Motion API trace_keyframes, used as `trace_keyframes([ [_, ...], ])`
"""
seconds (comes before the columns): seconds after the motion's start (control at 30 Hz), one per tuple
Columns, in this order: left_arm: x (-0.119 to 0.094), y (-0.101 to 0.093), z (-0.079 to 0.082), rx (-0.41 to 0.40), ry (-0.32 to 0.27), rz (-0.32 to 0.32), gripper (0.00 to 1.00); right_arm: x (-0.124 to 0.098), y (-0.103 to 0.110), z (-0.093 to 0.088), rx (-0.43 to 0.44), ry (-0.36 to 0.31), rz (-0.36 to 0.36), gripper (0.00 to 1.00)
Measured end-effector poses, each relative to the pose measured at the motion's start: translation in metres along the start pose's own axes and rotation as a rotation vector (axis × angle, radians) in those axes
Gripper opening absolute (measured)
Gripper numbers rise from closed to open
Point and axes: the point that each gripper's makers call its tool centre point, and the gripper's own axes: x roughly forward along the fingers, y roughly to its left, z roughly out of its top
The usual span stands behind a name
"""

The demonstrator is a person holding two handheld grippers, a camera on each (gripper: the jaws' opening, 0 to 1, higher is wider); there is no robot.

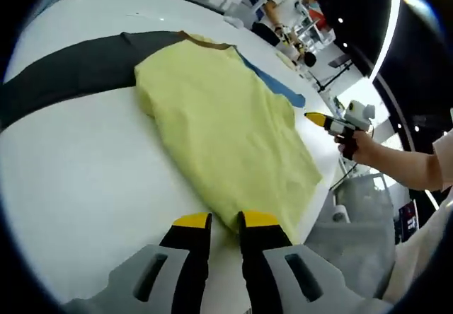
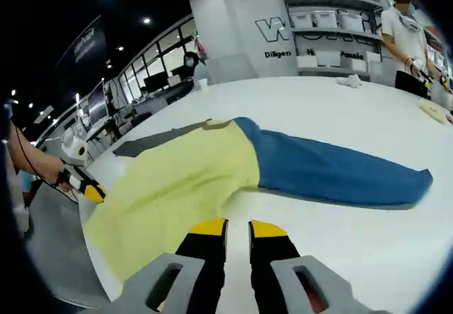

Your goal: Fold the garment on the visible template until the final outline fits inside the template.

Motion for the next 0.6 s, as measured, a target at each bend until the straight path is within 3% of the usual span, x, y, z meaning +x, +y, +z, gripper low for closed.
trace_keyframes([
  [0.07,0.001,-0.003,-0.003,-0.014,0.006,-0.012,0.01,0.000,0.014,-0.003,-0.018,0.013,0.032,0.06],
  [0.3,-0.007,-0.009,0.004,-0.002,-0.019,-0.015,0.00,0.003,0.045,-0.005,-0.109,0.033,0.096,0.07],
  [0.6,-0.003,-0.030,0.023,0.001,-0.057,-0.055,0.00,0.017,0.121,-0.017,-0.187,0.061,0.257,0.09],
])
